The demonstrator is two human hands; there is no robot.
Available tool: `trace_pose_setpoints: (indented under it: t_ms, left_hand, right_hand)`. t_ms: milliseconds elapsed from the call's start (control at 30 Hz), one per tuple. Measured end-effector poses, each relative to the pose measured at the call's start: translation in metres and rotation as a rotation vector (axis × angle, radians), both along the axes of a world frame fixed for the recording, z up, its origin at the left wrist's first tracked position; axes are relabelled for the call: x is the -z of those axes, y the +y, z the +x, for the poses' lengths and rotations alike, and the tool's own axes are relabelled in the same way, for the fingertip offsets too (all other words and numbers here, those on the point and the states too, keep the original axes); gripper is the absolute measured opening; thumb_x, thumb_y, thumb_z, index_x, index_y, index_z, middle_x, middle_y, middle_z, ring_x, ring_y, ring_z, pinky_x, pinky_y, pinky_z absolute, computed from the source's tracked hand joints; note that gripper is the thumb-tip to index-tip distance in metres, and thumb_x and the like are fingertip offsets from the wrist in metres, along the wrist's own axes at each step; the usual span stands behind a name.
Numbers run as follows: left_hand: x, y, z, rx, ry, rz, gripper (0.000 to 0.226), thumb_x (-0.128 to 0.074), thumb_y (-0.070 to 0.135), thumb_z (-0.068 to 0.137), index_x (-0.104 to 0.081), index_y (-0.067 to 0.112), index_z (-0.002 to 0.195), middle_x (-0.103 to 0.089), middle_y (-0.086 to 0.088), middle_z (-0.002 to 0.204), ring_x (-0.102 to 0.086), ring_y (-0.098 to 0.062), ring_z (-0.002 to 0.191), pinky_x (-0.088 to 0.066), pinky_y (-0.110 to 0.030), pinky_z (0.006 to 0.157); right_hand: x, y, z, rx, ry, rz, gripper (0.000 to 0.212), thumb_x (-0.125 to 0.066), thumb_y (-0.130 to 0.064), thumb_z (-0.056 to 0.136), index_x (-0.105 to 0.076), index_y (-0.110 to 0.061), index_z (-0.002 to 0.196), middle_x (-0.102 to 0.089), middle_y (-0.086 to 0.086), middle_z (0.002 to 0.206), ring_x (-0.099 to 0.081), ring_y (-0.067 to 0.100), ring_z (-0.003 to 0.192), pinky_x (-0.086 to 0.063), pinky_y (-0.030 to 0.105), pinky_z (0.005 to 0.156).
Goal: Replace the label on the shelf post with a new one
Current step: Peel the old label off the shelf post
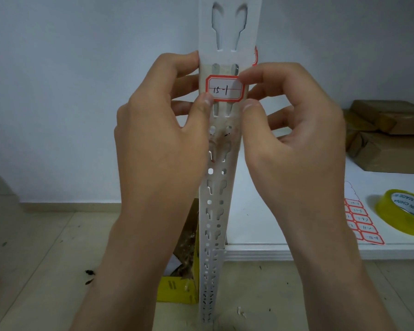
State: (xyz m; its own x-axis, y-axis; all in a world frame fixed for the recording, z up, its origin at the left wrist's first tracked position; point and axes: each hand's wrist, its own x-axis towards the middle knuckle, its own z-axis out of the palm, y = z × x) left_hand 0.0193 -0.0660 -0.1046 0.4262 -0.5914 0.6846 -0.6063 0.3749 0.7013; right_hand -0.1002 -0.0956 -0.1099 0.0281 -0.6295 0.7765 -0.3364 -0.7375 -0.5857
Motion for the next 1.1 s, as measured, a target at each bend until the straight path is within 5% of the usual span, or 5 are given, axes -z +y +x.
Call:
trace_pose_setpoints:
  t_ms: [533,667,867,1100]
  left_hand:
    - [0.001,-0.001,-0.001,0.004,0.000,0.009,0.030,-0.067,0.028,0.098,-0.058,0.038,0.125,-0.069,0.025,0.118,-0.068,0.008,0.100,-0.061,-0.025,0.088]
    - [0.001,0.000,0.001,0.029,0.010,-0.007,0.030,-0.067,0.024,0.098,-0.059,0.038,0.124,-0.070,0.025,0.116,-0.068,0.007,0.101,-0.060,-0.023,0.084]
    - [0.000,0.001,0.002,0.056,0.044,-0.009,0.030,-0.066,0.021,0.097,-0.062,0.034,0.124,-0.073,0.020,0.115,-0.071,0.001,0.100,-0.061,-0.035,0.085]
    - [-0.003,0.000,0.002,0.092,0.092,0.020,0.029,-0.070,0.025,0.096,-0.061,0.037,0.120,-0.072,0.022,0.116,-0.071,-0.001,0.100,-0.063,-0.035,0.084]
  right_hand:
    - [0.002,-0.001,0.003,0.020,-0.025,-0.004,0.022,-0.057,-0.025,0.095,-0.066,-0.026,0.115,-0.067,-0.014,0.106,-0.066,0.008,0.081,-0.059,0.025,0.063]
    - [0.002,-0.001,0.006,-0.016,-0.021,0.000,0.017,-0.059,-0.020,0.095,-0.070,-0.023,0.107,-0.064,-0.010,0.108,-0.064,0.005,0.095,-0.055,0.015,0.069]
    - [-0.005,-0.002,0.003,-0.027,-0.132,-0.015,0.015,-0.060,-0.021,0.098,-0.065,-0.018,0.112,-0.065,-0.016,0.095,-0.067,0.005,0.080,-0.052,0.012,0.061]
    - [-0.017,-0.012,0.017,-0.352,-0.376,0.428,0.029,-0.054,-0.016,0.100,-0.061,-0.028,0.125,-0.072,-0.007,0.107,-0.071,0.002,0.088,-0.058,0.017,0.067]
